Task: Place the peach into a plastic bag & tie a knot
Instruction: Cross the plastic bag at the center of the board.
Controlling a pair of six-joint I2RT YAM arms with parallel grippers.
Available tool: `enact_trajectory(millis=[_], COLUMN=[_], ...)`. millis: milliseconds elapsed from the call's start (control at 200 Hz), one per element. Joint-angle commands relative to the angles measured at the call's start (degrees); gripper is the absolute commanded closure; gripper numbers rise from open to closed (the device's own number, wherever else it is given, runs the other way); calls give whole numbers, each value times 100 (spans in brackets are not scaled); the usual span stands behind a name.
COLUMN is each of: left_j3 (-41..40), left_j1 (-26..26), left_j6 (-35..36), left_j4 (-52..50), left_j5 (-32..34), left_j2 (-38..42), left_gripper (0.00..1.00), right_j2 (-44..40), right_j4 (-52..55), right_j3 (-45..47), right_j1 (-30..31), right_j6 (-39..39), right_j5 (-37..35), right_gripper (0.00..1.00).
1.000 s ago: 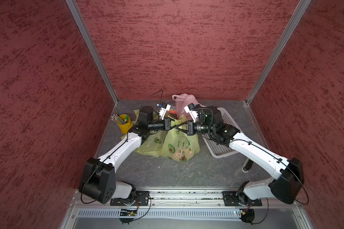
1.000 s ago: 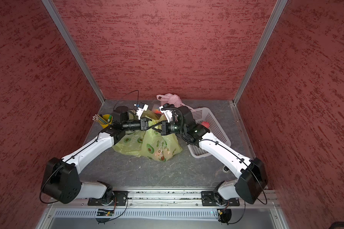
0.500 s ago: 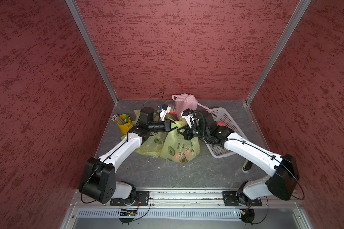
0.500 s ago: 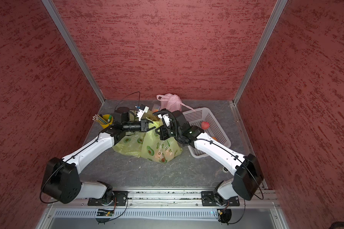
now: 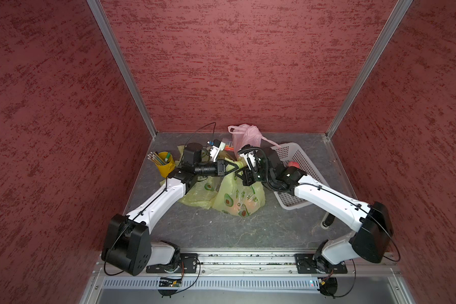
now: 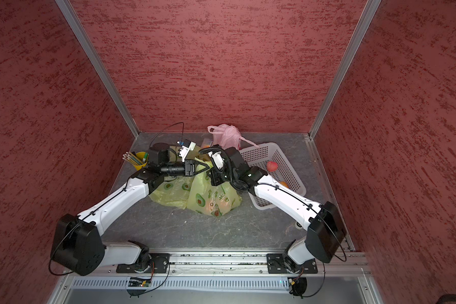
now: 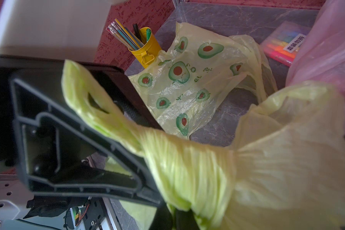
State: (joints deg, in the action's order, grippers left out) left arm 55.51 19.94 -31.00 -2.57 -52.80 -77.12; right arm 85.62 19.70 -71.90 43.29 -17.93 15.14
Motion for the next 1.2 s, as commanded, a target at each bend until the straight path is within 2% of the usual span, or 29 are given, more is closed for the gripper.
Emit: enact_trajectory(millis=[0, 230, 606, 806, 967, 1052, 1192], left_j3=[-101, -104, 95, 224, 167, 87, -5], left_j1=[1, 27, 44, 131, 150, 48, -172], left_j6=[99, -32, -150, -134, -169, -159, -128], left_j4=[23, 349, 191, 151, 391, 553, 747], left_j5=[-181, -381, -142, -154, -245, -357, -983], left_j2=[105, 101, -90, -197, -183, -99, 60], left_gripper=[74, 61, 64, 74, 98, 100, 100], right_j2=[48, 13, 38, 27, -60, -208, -731], right_j4=[53, 51, 67, 108, 297, 483, 967], right_j3=[-158, -123, -78, -66, -188, -331, -912], right_j1=[-48, -57, -54, -57, -57, -72, -127], right_j6=[7, 26, 193, 209, 305, 398, 580], right_j5=[-7, 173, 764, 819, 818, 788, 802], right_gripper=[100, 100, 100, 100, 100, 80, 52])
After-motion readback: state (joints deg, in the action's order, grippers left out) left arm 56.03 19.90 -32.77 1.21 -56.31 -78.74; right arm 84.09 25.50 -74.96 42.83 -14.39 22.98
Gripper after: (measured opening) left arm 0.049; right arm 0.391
